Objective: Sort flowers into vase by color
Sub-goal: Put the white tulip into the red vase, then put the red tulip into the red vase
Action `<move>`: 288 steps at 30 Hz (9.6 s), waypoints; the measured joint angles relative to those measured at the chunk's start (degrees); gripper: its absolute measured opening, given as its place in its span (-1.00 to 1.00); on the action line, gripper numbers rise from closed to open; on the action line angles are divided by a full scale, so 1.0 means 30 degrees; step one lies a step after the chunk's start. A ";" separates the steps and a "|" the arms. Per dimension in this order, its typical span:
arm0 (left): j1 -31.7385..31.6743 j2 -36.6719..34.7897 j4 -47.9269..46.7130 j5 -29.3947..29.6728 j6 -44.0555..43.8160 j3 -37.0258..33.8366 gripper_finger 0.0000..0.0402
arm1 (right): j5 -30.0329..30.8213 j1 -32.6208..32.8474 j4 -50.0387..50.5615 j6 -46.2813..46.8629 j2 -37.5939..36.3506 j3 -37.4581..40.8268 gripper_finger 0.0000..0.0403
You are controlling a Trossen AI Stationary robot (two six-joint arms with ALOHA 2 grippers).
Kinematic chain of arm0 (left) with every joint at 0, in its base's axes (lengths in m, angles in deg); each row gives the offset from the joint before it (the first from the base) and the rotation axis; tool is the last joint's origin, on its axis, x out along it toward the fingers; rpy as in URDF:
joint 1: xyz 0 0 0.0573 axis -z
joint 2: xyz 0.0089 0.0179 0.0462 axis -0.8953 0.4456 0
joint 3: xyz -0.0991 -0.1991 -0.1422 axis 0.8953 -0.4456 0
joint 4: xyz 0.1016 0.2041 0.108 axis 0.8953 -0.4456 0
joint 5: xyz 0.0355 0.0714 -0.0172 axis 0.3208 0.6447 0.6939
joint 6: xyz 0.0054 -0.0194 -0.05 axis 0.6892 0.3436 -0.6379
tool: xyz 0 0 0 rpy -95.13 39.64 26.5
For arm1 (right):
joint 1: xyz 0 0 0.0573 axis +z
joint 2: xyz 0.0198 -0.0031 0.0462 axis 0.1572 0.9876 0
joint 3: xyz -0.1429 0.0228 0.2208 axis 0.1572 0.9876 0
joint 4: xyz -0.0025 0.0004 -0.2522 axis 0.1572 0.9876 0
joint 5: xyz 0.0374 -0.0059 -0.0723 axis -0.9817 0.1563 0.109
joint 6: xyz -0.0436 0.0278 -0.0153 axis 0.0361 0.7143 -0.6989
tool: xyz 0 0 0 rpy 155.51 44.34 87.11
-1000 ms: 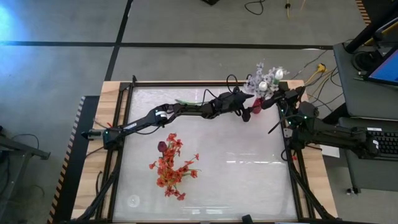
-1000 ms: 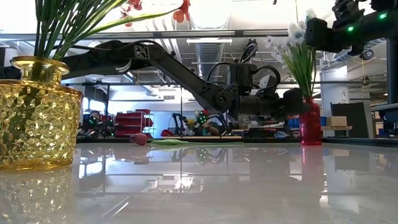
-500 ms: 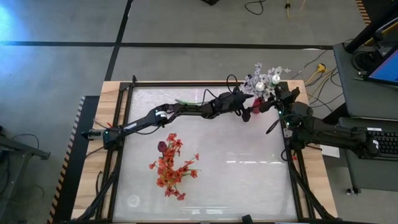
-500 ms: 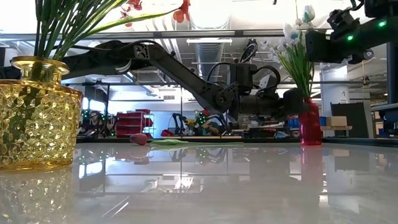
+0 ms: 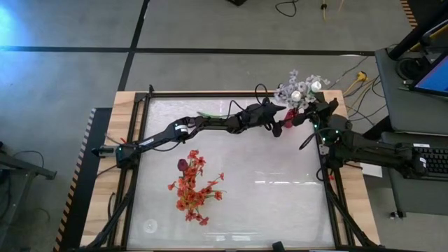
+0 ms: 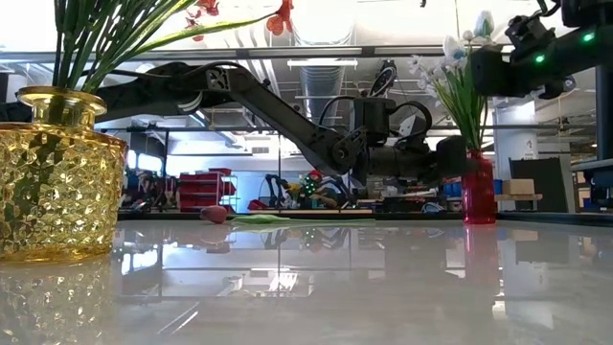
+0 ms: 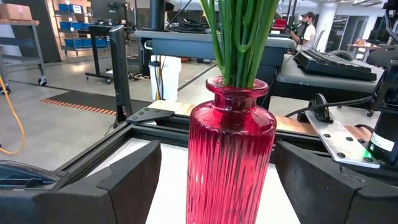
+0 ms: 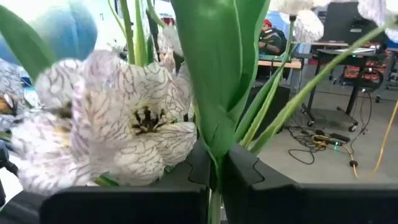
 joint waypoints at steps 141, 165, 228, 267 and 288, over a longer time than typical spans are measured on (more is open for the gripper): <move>-0.0092 -0.3307 -0.5337 0.0000 0.1699 0.0007 0.47 | -0.0220 0.0051 1.1308 0.1676 -0.0430 -0.6312 -0.14; -0.0233 -0.4302 -0.6470 0.0007 0.2557 0.0015 0.47 | -0.1224 0.0051 1.3459 0.2975 0.0579 -0.7203 -0.04; -0.0852 -1.0200 -1.5246 -0.0001 0.5892 0.0007 0.47 | -0.5785 0.0051 1.9802 0.8518 -0.1747 -1.2319 0.63; -0.5676 -1.6807 -3.4400 -0.2320 0.9260 -0.0126 0.47 | -0.6230 0.0051 1.9057 0.5432 -0.0969 -1.4082 0.63; -0.4894 -1.5460 -3.6087 -0.2499 0.8742 0.0007 0.47 | -0.7074 0.0044 1.6219 0.1761 0.3654 -1.7075 0.63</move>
